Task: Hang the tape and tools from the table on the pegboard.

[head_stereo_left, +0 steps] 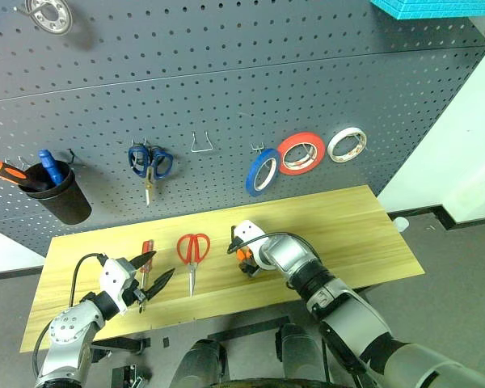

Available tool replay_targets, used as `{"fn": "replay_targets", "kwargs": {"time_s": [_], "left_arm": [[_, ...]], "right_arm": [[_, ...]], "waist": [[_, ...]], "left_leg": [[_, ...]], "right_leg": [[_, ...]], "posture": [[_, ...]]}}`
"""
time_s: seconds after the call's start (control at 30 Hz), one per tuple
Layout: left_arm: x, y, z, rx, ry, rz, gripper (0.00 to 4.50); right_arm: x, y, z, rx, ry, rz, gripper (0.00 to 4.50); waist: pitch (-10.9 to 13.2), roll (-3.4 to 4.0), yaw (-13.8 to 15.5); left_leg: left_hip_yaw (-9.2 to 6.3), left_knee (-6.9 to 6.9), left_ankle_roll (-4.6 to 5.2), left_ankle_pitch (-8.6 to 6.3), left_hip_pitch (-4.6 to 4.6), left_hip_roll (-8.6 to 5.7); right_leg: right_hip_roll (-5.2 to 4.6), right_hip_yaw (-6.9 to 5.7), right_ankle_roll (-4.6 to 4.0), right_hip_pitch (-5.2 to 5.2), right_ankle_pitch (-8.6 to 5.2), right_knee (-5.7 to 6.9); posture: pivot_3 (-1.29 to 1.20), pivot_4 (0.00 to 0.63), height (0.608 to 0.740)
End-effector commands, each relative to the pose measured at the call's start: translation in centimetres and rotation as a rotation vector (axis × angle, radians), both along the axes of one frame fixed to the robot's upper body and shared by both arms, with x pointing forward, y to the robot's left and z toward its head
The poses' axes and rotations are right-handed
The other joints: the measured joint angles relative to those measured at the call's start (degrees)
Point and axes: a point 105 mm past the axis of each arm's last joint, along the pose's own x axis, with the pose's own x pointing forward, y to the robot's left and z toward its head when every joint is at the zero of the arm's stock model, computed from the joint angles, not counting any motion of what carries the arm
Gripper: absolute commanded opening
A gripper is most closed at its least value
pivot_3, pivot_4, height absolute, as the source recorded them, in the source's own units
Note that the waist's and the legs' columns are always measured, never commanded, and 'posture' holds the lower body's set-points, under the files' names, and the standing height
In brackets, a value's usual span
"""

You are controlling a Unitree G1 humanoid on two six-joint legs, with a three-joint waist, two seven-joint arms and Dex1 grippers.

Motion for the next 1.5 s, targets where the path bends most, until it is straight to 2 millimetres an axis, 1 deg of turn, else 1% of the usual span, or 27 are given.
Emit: {"fn": "replay_targets", "kwargs": {"time_s": [0.03, 0.13, 0.2, 0.33, 0.47, 0.57, 0.67, 0.83, 1.0, 1.1, 1.3, 1.33, 1.37, 1.5], "left_arm": [[0.1, 0.7, 0.9, 0.012, -0.034, 0.013, 3.55], [0.1, 0.7, 0.9, 0.014, -0.035, 0.014, 3.55], [0.1, 0.7, 0.9, 0.014, -0.035, 0.013, 3.55], [0.1, 0.6, 1.0, 0.013, -0.036, 0.008, 3.55], [0.2, 0.4, 1.1, 0.01, -0.038, 0.004, 3.55], [0.3, 0.3, 1.1, 0.007, -0.041, 0.002, 3.55], [0.4, 0.3, 1.1, 0.007, -0.043, 0.003, 3.55], [0.4, 0.2, 1.2, 0.006, -0.046, 0.007, 3.55], [0.4, 0.2, 1.2, 0.005, -0.046, 0.01, 3.55], [0.4, 0.2, 1.2, 0.004, -0.046, 0.009, 3.55], [0.5, 0.1, 1.3, 0.003, -0.05, 0.005, 3.55], [0.5, 0.1, 1.3, 0.003, -0.05, 0.005, 3.55], [0.5, 0.1, 1.3, 0.003, -0.05, 0.005, 3.55], [0.5, 0.2, 1.4, 0.004, -0.05, 0.006, 3.55]], "right_arm": [[0.4, 0.0, 0.7, 0.001, -0.033, 0.019, 4.47], [0.5, -0.2, 0.8, -0.003, -0.037, 0.012, 4.47], [0.5, 0.1, 1.0, 0.013, -0.04, 0.014, 4.47], [0.1, 2.6, 2.5, 0.111, -0.027, 0.049, 4.47], [0.2, 4.2, 3.2, 0.133, -0.035, 0.063, 4.47], [0.7, 5.0, 3.2, 0.125, -0.051, 0.06, 4.47], [1.4, 5.1, 3.0, 0.103, -0.075, 0.043, 4.47], [1.9, 4.8, 2.3, 0.076, -0.072, 0.024, 4.47], [1.7, 4.4, 1.7, 0.059, -0.059, 0.023, 4.47], [1.4, 4.2, 1.2, 0.056, -0.035, 0.01, 4.47], [1.1, 4.2, 0.8, 0.079, 0.003, -0.045, 4.47], [1.2, 4.2, 0.8, 0.081, 0.005, -0.055, 4.09], [1.3, 4.1, 0.8, 0.081, 0.002, -0.06, 3.86], [1.5, 4.1, 0.9, 0.083, -0.01, -0.069, 2.46]], "waist": [[0.02, 0.01, -0.01], [0.07, 0.03, -0.07], [0.09, 0.03, -0.08], [0.14, 0.05, -0.09], [0.14, 0.05, -0.03], [0.15, 0.05, -0.04], [0.15, 0.05, -0.05], [0.13, 0.02, -0.01], [0.13, 0.02, -0.26], [0.13, 0.02, -0.19], [0.13, 0.02, -0.15], [0.13, 0.02, -0.15], [0.12, 0.02, -0.14], [0.12, 0.02, -0.2]], "left_leg": [[0.0, 0.0, 0.0, 0.0, 0.0, 0.0], [0.0, 0.0, 0.0, 0.0, 0.0, 0.0], [0.0, -0.01, 0.0, 0.0, 0.0, 0.0], [0.0, -0.03, 0.0, 0.0, -0.03, 0.01], [0.0, -0.08, 0.0, 0.0, -0.03, 0.01], [0.0, -0.08, -0.01, 0.0, -0.04, 0.01], [-0.01, -0.12, -0.01, 0.01, -0.04, 0.01], [0.0, -0.36, -0.1, 0.06, -0.04, 0.0], [-0.02, -0.77, -0.25, 0.15, -0.04, 0.06], [-0.01, -0.76, -0.24, 0.15, -0.06, 0.05], [-0.01, -0.72, -0.25, 0.15, -0.06, 0.05], [-0.01, -0.72, -0.25, 0.15, -0.05, 0.05], [-0.01, -0.71, -0.26, 0.16, -0.05, 0.05], [-0.01, -0.7, -0.27, 0.16, -0.03, 0.05]], "right_leg": [[0.0, 0.0, 0.0, 0.0, 0.0, 0.0], [0.0, 0.0, 0.01, -0.01, -0.01, 0.0], [0.0, 0.0, 0.01, -0.02, -0.01, 0.0], [0.0, 0.0, 0.01, -0.06, -0.01, 0.0], [0.0, 0.0, 0.01, -0.09, -0.01, 0.0], [0.0, 0.0, 0.0, -0.11, 0.0, 0.01], [0.0, 0.0, 0.0, -0.15, 0.0, 0.01], [-0.01, 0.01, -0.01, -0.24, 0.01, -0.04], [0.0, 0.01, -0.04, -0.5, 0.01, 0.0], [0.0, 0.01, -0.04, -0.49, 0.0, -0.03], [0.0, 0.01, -0.04, -0.47, 0.01, 0.0], [0.0, 0.01, -0.04, -0.47, 0.01, 0.01], [0.0, 0.01, -0.04, -0.46, 0.01, 0.02], [0.0, 0.01, -0.05, -0.45, 0.01, 0.05]], "posture": [[-0.06, 0.13, 0.738], [-0.06, 0.13, 0.738], [-0.06, 0.13, 0.738], [-0.06, 0.13, 0.738], [-0.06, 0.128, 0.738], [-0.06, 0.124, 0.738], [-0.05, 0.121, 0.738], [-0.05, 0.12, 0.738], [-0.05, 0.121, 0.738], [-0.05, 0.121, 0.738], [-0.06, 0.119, 0.738], [-0.06, 0.119, 0.738], [-0.06, 0.119, 0.738], [-0.05, 0.117, 0.738]]}}
